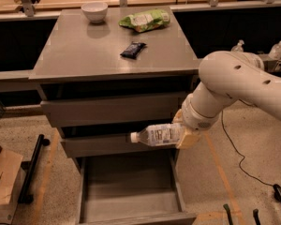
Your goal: Pick blue plastic bottle from bottom drawer and place on counter
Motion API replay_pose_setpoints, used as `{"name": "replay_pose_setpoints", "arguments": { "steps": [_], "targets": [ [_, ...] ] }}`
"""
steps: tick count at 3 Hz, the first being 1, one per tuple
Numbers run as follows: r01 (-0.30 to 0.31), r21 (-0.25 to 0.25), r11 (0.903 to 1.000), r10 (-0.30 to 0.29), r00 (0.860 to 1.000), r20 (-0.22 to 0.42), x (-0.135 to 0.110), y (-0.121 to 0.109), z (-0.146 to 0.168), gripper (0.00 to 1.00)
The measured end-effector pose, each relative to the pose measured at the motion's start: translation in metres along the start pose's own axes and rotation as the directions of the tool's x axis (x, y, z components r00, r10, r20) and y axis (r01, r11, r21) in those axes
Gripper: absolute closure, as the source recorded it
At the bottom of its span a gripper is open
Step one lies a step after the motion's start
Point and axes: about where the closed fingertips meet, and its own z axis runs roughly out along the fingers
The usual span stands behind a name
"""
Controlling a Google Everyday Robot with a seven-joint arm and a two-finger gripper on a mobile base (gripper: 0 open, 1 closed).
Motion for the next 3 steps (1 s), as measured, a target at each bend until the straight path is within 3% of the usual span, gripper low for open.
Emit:
{"name": "replay_pose_setpoints", "arguments": {
  "steps": [1,2,3],
  "targets": [
    [0.042,0.044,0.9981,-0.040,0.999,-0.035,-0.013,-0.018,-0.017,1.00],
    [0.144,0.119,0.9824,-0.134,0.987,-0.083,-0.043,-0.050,-0.057,1.00],
    [0.262,0.198,0.9447,-0.238,0.962,-0.138,-0.084,-0.093,-0.102,1.00]
  ]
}}
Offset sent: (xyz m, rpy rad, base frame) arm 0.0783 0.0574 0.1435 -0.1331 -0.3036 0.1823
